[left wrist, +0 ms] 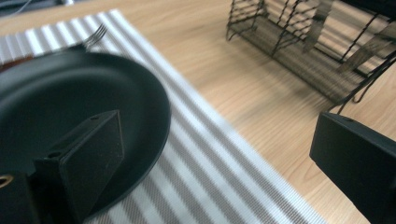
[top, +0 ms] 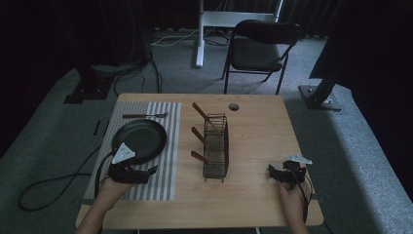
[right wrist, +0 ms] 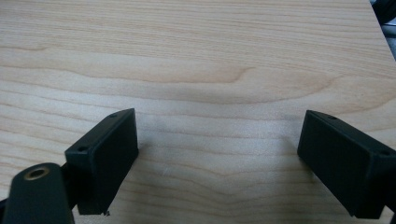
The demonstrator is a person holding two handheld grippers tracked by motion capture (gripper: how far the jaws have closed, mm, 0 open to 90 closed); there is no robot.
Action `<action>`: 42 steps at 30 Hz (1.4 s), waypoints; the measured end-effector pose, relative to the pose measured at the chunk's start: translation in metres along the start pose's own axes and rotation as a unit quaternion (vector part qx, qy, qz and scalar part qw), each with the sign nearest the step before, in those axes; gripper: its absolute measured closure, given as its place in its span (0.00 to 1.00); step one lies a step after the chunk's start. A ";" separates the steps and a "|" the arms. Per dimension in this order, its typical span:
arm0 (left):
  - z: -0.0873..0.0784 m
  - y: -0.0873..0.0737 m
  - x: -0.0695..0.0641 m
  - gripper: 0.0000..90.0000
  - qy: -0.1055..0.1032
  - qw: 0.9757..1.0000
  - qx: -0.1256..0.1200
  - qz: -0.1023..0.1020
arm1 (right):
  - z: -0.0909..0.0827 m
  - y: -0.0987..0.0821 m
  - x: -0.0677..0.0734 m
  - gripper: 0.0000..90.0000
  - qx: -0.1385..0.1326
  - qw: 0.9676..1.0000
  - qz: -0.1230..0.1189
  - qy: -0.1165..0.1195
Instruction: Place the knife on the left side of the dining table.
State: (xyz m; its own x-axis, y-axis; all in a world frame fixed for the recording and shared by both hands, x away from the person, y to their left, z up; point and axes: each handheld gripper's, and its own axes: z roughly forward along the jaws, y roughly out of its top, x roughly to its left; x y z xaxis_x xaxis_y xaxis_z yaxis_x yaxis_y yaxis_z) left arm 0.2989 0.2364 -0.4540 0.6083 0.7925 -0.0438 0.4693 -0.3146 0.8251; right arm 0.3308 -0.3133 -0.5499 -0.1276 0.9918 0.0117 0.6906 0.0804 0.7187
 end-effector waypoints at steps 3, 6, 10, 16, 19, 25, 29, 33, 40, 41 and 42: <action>0.002 0.009 -0.003 0.04 -0.009 1.000 -0.008 0.006 | 0.000 0.000 0.000 0.13 0.000 1.000 0.000 0.000; 0.004 0.017 -0.007 0.04 -0.018 1.000 -0.014 0.014 | 0.000 0.000 0.000 0.13 0.000 1.000 0.000 0.000; 0.006 0.026 -0.011 0.05 -0.030 0.999 -0.024 0.020 | 0.000 0.000 0.000 0.13 0.000 1.000 -0.001 0.000; 0.011 0.038 -0.016 0.05 -0.045 0.998 -0.034 0.025 | 0.000 0.000 0.000 0.13 0.000 1.000 -0.001 0.000; 0.014 0.045 -0.019 0.05 -0.050 0.998 -0.038 0.031 | 0.000 0.000 0.000 0.13 0.000 1.000 0.000 0.000; 0.021 0.057 -0.022 0.05 -0.059 0.997 -0.041 0.037 | 0.000 0.000 0.000 0.13 0.000 1.000 0.000 0.000; 0.024 0.064 -0.024 0.05 -0.066 0.996 -0.044 0.042 | 0.000 0.000 0.000 0.13 0.000 1.000 0.000 0.000; 0.027 0.072 -0.027 0.05 -0.075 0.995 -0.047 0.049 | 0.000 0.000 0.000 0.13 0.000 1.000 0.000 0.000; 0.034 0.083 -0.030 0.05 -0.086 0.993 -0.052 0.054 | 0.000 0.000 0.000 0.13 0.000 1.000 0.001 0.000; 0.035 0.085 -0.030 0.05 -0.091 0.993 -0.053 0.053 | 0.000 0.000 0.000 0.13 0.000 1.000 0.000 0.000; 0.036 0.087 -0.030 0.05 -0.096 0.992 -0.055 0.053 | 0.000 0.000 0.000 0.13 0.000 1.000 -0.001 0.000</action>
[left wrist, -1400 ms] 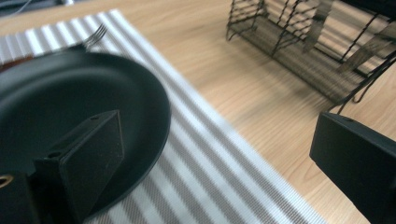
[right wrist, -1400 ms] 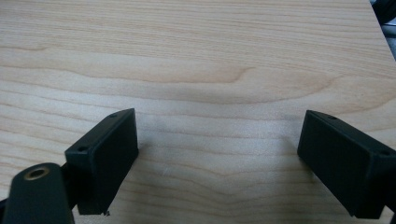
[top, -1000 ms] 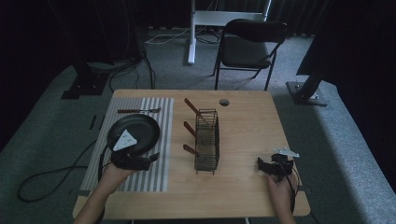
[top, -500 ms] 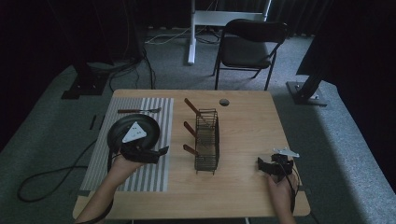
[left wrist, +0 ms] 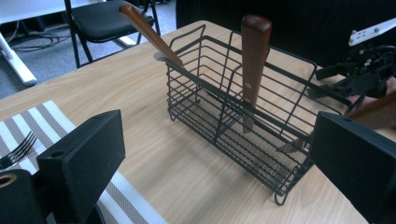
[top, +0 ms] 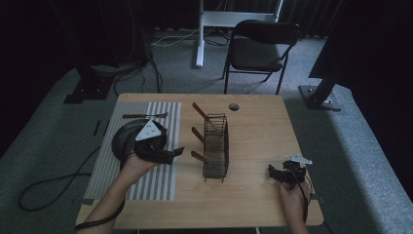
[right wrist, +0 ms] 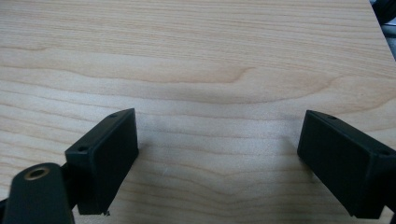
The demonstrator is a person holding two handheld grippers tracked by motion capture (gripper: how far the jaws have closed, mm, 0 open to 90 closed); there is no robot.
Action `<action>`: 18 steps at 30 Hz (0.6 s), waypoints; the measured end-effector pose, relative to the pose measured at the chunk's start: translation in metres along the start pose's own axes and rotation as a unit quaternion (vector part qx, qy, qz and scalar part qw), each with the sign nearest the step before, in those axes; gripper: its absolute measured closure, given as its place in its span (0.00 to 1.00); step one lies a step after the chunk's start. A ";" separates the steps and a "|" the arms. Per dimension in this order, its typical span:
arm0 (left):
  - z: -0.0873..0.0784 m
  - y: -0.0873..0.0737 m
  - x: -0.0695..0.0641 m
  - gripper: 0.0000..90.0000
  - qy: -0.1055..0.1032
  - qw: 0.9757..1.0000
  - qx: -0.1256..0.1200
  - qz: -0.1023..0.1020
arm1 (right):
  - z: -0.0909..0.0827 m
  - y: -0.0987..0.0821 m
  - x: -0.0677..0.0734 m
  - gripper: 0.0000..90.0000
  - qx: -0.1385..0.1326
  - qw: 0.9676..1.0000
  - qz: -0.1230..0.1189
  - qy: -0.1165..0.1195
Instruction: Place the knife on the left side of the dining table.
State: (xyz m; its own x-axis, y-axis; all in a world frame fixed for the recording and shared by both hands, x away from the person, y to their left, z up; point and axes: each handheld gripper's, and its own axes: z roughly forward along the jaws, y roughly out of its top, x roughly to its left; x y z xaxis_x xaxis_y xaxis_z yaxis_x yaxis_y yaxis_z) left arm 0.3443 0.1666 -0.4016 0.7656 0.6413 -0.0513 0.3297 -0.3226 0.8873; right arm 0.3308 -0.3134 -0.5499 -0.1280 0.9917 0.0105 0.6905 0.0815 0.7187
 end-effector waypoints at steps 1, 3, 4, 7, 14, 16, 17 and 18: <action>0.001 0.002 0.000 0.05 0.001 1.000 -0.001 0.000 | 0.000 0.000 0.000 0.13 0.000 1.000 0.000 0.000; 0.004 0.005 0.000 0.05 -0.004 1.000 -0.004 0.002 | 0.000 0.000 0.000 0.13 0.000 1.000 0.001 0.000; 0.006 0.006 0.000 0.06 -0.005 1.000 -0.005 0.002 | 0.000 0.000 0.000 0.13 -0.001 1.000 -0.001 0.000; 0.011 0.012 0.000 0.07 -0.012 1.000 -0.005 0.004 | 0.000 0.000 0.000 0.13 0.000 1.000 0.000 0.000; 0.023 0.022 0.001 0.15 -0.018 1.000 -0.011 0.005 | 0.000 0.000 0.000 0.13 0.000 1.000 0.000 0.000; 0.025 0.024 0.001 0.15 -0.024 1.000 -0.012 0.008 | 0.000 0.000 0.000 0.13 -0.001 1.000 0.000 0.000; 0.027 0.025 0.000 0.17 -0.024 1.000 -0.013 0.009 | 0.000 0.000 0.000 0.13 0.000 1.000 0.000 0.000; 0.028 0.025 0.000 0.18 -0.031 0.999 -0.016 0.008 | 0.000 0.000 0.000 0.13 0.000 1.000 0.000 0.000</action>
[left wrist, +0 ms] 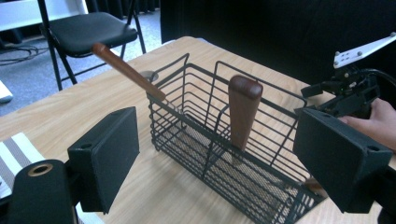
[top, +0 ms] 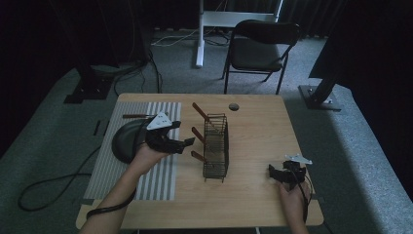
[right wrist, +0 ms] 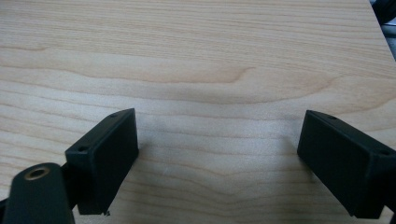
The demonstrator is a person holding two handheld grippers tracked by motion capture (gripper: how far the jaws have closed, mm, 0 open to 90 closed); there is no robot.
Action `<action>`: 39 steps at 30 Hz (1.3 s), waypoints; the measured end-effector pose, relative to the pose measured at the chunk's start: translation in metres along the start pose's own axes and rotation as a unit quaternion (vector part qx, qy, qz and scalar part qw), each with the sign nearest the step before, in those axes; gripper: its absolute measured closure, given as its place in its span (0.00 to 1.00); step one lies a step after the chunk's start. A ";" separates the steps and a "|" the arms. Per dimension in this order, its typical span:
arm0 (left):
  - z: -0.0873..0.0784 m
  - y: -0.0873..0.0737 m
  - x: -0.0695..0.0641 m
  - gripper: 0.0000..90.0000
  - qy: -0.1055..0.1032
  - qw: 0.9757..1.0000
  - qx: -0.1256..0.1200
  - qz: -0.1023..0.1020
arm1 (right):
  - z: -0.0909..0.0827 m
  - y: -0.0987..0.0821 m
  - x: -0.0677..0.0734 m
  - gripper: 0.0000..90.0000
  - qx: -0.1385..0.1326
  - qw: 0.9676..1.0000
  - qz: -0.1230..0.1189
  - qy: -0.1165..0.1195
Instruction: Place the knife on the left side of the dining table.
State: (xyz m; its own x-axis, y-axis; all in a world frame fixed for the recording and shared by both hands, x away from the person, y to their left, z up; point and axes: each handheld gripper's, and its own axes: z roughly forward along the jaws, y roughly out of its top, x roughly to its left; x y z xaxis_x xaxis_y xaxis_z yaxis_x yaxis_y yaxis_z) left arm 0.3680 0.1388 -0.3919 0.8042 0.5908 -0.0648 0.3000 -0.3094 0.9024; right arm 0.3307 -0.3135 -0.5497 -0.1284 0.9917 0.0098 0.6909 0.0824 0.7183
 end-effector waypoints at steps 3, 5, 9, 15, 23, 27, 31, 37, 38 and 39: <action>0.004 0.002 -0.001 0.23 -0.004 1.000 0.000 0.005 | 0.000 0.000 0.000 0.13 -0.001 1.000 0.000 0.000; 0.005 0.002 -0.001 0.24 -0.009 1.000 -0.002 0.007 | 0.000 0.000 0.000 0.13 -0.001 1.000 0.000 0.000; 0.008 0.002 -0.001 0.39 -0.015 1.000 -0.006 0.009 | 0.000 0.000 0.000 0.13 -0.001 1.000 0.000 0.000; 0.013 0.002 -0.001 0.54 -0.029 0.999 -0.012 0.006 | 0.000 0.000 0.000 0.13 -0.001 1.000 0.000 0.000; 0.019 0.000 -0.004 0.74 -0.037 0.999 -0.008 0.008 | 0.000 0.000 0.000 0.13 -0.001 1.000 0.000 0.000; 0.019 0.000 -0.004 0.81 -0.047 0.999 -0.013 0.003 | 0.000 0.000 0.000 0.13 -0.001 1.000 0.000 0.000; 0.021 -0.001 -0.006 0.83 -0.056 0.998 -0.022 -0.003 | 0.000 0.000 0.000 0.13 -0.001 1.000 0.000 0.000; 0.021 0.002 -0.012 0.84 -0.057 0.998 -0.030 0.007 | 0.000 0.000 0.000 0.13 -0.001 1.000 0.000 0.000; 0.020 0.003 -0.012 0.84 -0.060 0.998 -0.029 0.011 | 0.000 0.000 0.000 0.13 -0.001 1.000 0.000 0.000; 0.019 0.004 -0.013 0.84 -0.063 0.997 -0.032 0.010 | 0.000 0.000 0.000 0.13 -0.001 1.000 0.000 0.000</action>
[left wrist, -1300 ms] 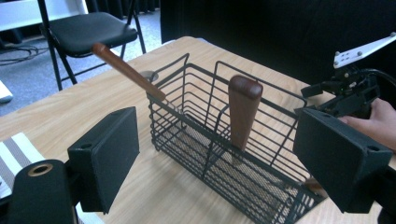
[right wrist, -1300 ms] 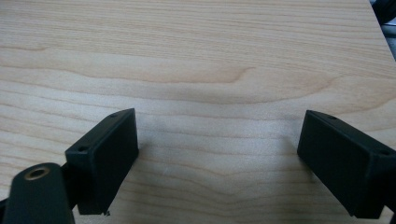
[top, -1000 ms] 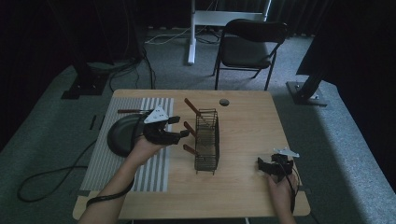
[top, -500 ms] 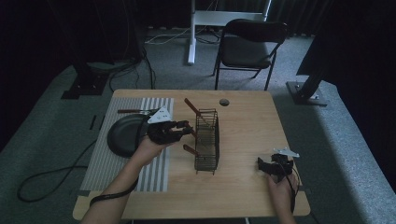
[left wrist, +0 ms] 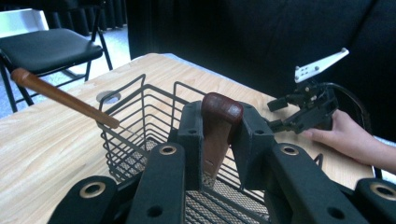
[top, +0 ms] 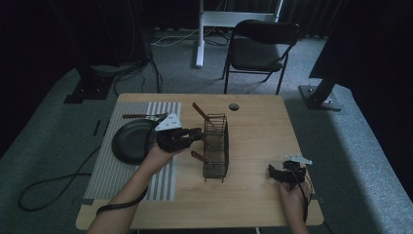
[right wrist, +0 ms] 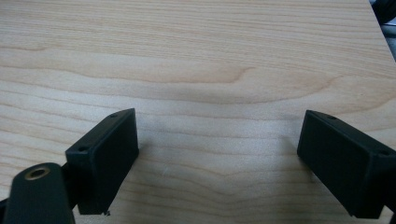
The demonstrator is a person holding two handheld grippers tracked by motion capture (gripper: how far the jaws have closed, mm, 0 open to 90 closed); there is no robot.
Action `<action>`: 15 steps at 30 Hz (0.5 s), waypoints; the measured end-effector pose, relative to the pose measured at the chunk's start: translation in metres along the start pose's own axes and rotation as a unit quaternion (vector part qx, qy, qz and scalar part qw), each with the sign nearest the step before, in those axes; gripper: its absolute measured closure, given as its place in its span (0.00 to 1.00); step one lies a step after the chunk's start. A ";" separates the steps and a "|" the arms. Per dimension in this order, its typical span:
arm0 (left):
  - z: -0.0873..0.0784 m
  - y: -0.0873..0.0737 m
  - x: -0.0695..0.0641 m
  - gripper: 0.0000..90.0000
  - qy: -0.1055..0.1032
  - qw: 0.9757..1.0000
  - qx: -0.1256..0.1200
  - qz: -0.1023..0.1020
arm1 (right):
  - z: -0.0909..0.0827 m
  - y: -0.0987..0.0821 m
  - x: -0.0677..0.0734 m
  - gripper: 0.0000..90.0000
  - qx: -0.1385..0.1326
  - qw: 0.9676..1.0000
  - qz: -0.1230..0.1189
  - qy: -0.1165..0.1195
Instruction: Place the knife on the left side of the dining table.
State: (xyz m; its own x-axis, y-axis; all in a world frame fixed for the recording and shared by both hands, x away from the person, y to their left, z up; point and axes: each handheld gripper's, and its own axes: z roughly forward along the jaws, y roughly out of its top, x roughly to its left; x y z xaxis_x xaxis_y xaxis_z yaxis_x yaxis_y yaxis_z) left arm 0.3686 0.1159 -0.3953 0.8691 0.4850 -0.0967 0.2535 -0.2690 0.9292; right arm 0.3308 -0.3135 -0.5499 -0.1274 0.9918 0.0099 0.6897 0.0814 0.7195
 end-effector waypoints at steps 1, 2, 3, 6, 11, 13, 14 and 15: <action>-0.001 0.001 -0.001 0.84 0.000 1.000 -0.001 0.002 | 0.000 0.000 0.000 0.13 0.000 1.000 0.000 0.000; -0.002 0.003 -0.002 0.84 -0.001 1.000 -0.002 0.006 | 0.000 0.000 0.000 0.13 0.000 1.000 0.000 0.000; -0.004 0.004 -0.003 0.84 -0.004 1.000 -0.007 0.004 | 0.000 0.000 0.000 0.13 0.000 1.000 0.000 0.000; -0.007 0.009 -0.006 0.84 -0.003 1.000 -0.012 0.012 | 0.000 0.000 0.000 0.13 0.000 1.000 0.000 0.000; -0.017 0.020 -0.012 0.84 -0.011 1.000 -0.024 0.017 | 0.000 0.000 0.000 0.13 0.000 1.000 0.000 0.000; -0.022 0.025 -0.015 0.84 -0.012 0.999 -0.030 0.022 | 0.000 0.000 0.000 0.13 0.000 1.000 0.000 0.000; -0.025 0.029 -0.017 0.84 -0.009 0.999 -0.032 0.025 | 0.000 0.000 0.000 0.13 0.000 1.000 0.000 0.000; -0.027 0.030 -0.018 0.84 -0.008 0.999 -0.033 0.028 | 0.000 0.000 0.000 0.13 0.000 1.000 0.000 0.000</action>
State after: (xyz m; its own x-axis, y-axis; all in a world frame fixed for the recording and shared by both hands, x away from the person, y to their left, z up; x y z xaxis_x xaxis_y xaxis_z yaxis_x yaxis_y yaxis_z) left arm 0.3492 0.1214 -0.3559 0.8881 0.4570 -0.0496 0.1764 -0.2392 0.9548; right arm 0.3307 -0.3135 -0.5498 -0.1274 0.9918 0.0102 0.6903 0.0813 0.7190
